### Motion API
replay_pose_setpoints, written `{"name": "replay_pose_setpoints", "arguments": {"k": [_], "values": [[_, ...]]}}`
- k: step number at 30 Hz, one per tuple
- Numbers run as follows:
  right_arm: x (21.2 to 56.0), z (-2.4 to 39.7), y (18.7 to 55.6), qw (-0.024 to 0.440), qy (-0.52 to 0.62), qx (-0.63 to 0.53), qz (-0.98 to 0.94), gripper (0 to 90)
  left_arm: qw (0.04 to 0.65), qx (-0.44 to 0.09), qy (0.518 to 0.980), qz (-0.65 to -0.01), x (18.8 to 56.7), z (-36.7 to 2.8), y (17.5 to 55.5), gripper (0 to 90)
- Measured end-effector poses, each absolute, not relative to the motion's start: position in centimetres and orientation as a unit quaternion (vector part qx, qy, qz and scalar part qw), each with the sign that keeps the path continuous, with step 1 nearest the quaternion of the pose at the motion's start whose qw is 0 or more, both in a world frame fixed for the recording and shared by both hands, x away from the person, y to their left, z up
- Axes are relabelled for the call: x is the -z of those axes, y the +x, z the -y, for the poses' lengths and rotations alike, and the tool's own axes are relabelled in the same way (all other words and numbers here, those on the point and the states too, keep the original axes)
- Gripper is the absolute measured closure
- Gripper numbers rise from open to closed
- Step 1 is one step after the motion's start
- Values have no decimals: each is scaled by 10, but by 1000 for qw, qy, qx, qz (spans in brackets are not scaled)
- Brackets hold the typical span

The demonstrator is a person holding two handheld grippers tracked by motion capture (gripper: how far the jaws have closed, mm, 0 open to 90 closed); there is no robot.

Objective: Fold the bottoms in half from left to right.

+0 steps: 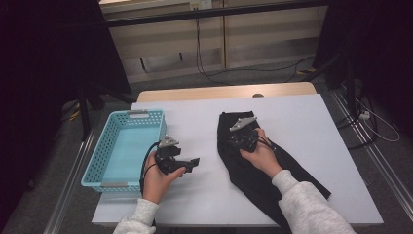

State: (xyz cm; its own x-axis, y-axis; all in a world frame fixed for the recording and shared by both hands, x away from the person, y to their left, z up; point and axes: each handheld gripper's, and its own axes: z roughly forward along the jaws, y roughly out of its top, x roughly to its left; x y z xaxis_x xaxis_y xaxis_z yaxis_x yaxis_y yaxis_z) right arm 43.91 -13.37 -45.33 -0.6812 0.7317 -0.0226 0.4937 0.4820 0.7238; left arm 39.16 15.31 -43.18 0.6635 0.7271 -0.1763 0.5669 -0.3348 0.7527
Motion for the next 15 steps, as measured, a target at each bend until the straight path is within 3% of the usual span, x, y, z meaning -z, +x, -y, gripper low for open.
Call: {"name": "replay_pose_setpoints", "arguments": {"k": [11, 15], "values": [[428, 189, 460, 188, 451, -423, -763, 854, 417, -95, 811, -398, 432, -153, 392, 132], [428, 213, 466, 218, 485, -431, -729, 853, 418, -92, 811, -399, 432, -151, 392, 132]]}}
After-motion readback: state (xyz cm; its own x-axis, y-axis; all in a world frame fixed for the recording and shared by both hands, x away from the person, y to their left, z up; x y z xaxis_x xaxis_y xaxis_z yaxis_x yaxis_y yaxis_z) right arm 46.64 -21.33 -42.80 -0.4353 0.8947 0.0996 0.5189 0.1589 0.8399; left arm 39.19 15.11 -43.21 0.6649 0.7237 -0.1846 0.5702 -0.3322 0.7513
